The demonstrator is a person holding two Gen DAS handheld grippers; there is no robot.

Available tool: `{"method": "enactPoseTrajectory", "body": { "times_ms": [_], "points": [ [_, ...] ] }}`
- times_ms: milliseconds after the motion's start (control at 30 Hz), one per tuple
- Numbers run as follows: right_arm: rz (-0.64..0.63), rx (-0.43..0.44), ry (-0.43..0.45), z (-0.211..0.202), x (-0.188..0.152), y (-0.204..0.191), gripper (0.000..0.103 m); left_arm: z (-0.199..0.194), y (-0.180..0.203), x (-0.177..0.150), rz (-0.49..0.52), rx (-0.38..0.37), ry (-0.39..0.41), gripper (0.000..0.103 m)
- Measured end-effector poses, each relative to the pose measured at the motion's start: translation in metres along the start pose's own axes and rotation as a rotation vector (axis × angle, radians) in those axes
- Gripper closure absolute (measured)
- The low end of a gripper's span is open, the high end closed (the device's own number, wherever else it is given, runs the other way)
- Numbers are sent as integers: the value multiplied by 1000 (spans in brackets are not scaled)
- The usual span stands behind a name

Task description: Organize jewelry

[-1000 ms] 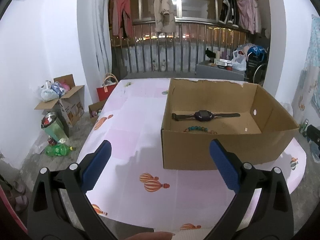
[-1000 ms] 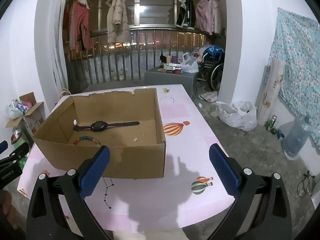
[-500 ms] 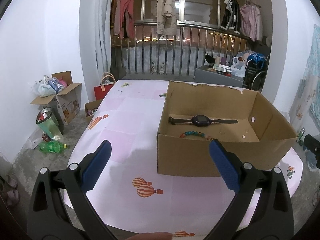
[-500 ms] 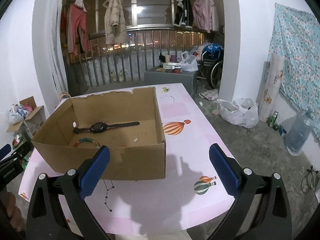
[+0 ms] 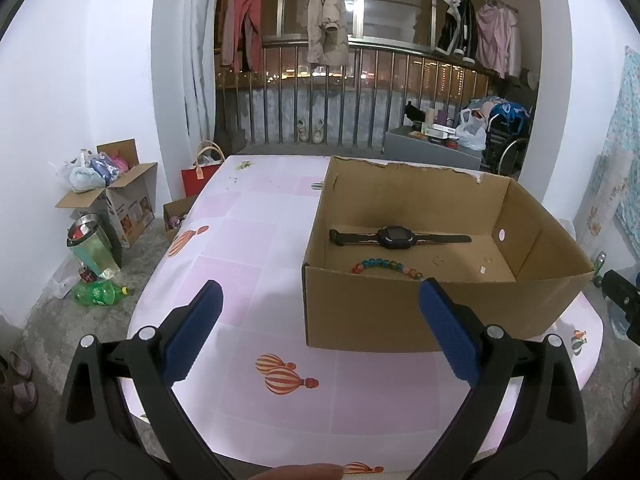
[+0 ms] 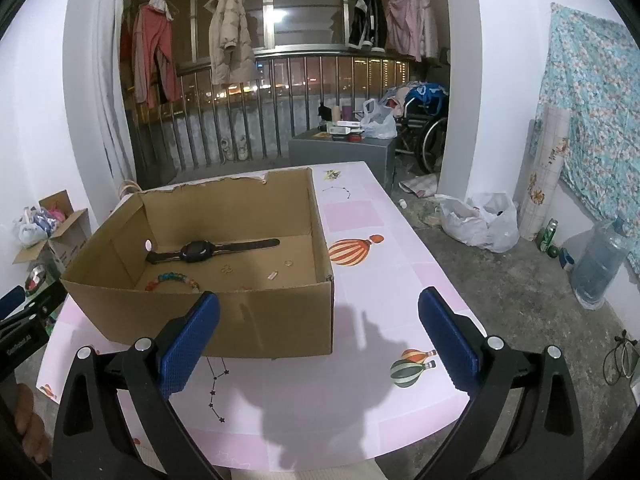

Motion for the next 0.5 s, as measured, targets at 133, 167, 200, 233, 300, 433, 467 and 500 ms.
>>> {"method": "enactPoseTrajectory", "body": {
  "times_ms": [133, 167, 200, 233, 300, 433, 467, 500],
  "points": [
    [-1, 0, 0, 0, 0, 0, 6, 1, -1, -1, 1, -4, -2, 8],
    [-2, -1, 1, 0, 0, 0, 6, 1, -1, -2, 0, -6, -4, 8],
    [-1, -2, 1, 0, 0, 0, 6, 1, 0, -2, 0, -6, -6, 8],
    [0, -1, 1, 0, 0, 0, 6, 2, 0, -2, 1, -7, -7, 8],
    [-1, -1, -1, 0, 0, 0, 6, 2, 1, -3, 5, -8, -8, 8],
    [-1, 2, -5, 1, 0, 0, 6, 1, 3, -5, 11, -13, -11, 8],
    [-2, 2, -6, 1, 0, 0, 6, 1, 3, -5, 13, -14, -12, 8],
    [-3, 2, -5, 1, 0, 0, 6, 1, 4, -6, 15, -15, -13, 8]
  ]
}}
Point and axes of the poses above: each gripper's, at about its wrist camera, not at the fingertips, and z roughly the way its jaws point, y to its right, x to its top, the point moved 10 cm from there along z, roughly the way its jaws point, and after that the axes turned 7 degrees about -z, right-handed, at the moved point
